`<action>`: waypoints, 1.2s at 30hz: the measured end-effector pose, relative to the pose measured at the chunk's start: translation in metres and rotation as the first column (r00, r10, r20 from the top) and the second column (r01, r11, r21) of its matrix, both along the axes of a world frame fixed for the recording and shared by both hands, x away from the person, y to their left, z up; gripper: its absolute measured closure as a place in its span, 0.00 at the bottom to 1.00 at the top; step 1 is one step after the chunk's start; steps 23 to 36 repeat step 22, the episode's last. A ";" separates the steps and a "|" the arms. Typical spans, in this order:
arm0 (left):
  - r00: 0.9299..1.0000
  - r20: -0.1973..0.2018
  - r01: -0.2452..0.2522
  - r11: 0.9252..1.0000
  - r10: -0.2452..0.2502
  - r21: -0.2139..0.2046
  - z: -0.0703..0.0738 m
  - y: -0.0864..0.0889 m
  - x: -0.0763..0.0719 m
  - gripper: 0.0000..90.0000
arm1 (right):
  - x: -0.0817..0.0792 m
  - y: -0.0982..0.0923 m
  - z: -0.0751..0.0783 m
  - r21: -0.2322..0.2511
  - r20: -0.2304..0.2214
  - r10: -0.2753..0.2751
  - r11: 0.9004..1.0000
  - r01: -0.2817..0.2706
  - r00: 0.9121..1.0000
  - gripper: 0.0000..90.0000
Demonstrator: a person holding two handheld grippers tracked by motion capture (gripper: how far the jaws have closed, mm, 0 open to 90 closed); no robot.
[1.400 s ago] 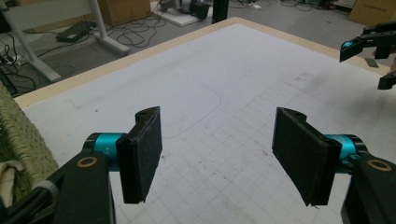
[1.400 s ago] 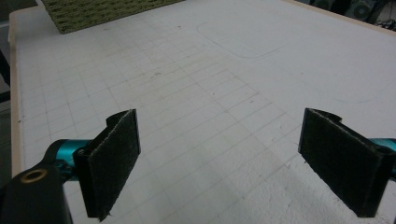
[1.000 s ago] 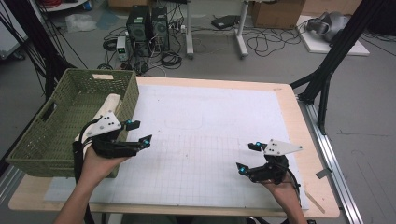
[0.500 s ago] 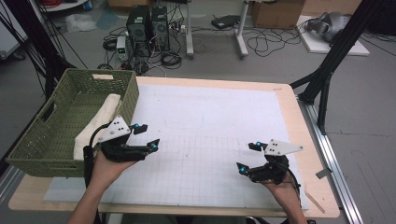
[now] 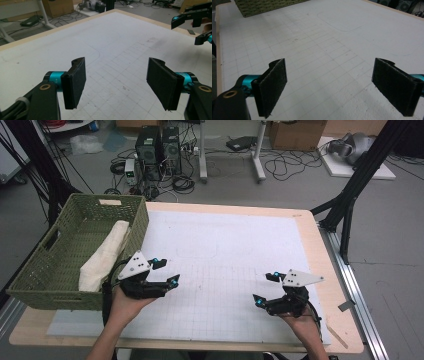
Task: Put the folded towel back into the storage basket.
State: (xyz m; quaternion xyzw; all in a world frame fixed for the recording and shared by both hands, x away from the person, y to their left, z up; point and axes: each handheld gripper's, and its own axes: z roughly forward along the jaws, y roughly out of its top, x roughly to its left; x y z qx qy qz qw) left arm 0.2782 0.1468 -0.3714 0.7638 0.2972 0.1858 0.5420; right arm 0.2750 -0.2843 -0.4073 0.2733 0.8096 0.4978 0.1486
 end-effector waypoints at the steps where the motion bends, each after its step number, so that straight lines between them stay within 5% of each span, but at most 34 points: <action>1: 1.000 -0.003 0.000 1.000 0.000 -0.002 -0.002 -0.001 0.000 0.36 | 0.000 0.000 0.000 0.000 0.002 0.000 1.000 0.000 1.000 0.13; 22: 1.000 -0.015 0.003 1.000 -0.003 0.021 -0.025 -0.010 -0.002 0.36 | 0.000 0.001 -0.002 -0.007 -0.005 0.006 1.000 -0.006 1.000 0.13; 36: 1.000 -0.015 0.003 1.000 -0.003 0.021 -0.025 -0.010 -0.002 0.36 | 0.000 0.001 -0.002 -0.007 -0.005 0.006 1.000 -0.006 1.000 0.13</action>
